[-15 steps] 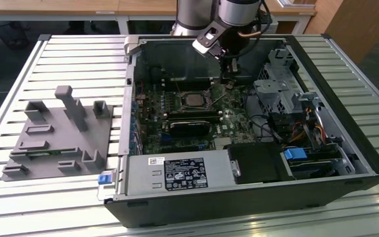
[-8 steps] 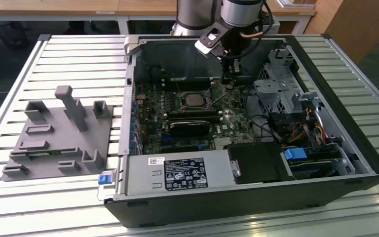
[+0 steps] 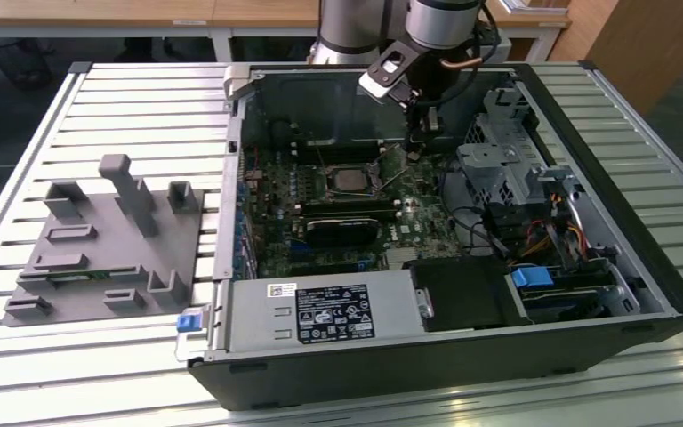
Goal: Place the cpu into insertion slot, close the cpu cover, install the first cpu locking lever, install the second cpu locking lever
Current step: 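Close the cpu cover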
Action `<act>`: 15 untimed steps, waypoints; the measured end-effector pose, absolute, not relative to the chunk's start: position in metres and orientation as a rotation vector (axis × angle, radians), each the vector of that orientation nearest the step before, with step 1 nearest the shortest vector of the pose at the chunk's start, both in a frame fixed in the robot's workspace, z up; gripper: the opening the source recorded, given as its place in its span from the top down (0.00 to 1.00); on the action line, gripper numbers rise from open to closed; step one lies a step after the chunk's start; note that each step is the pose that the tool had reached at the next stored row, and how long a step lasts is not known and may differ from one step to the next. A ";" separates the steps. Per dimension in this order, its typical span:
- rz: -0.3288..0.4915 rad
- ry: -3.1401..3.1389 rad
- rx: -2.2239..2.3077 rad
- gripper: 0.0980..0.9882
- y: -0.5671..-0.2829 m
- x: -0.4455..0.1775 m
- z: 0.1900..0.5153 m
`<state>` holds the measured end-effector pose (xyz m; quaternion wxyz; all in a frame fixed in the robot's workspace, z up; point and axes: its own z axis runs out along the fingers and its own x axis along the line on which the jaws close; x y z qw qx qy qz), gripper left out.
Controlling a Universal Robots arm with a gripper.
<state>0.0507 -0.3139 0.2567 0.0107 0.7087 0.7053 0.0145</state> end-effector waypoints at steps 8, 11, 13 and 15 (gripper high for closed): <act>0.038 2.204 2.215 0.99 -0.313 0.056 0.254; 0.034 2.206 2.217 0.99 -0.313 0.058 0.252; 0.031 2.207 2.218 0.99 -0.313 0.058 0.251; 0.029 2.208 2.219 0.99 -0.312 0.059 0.250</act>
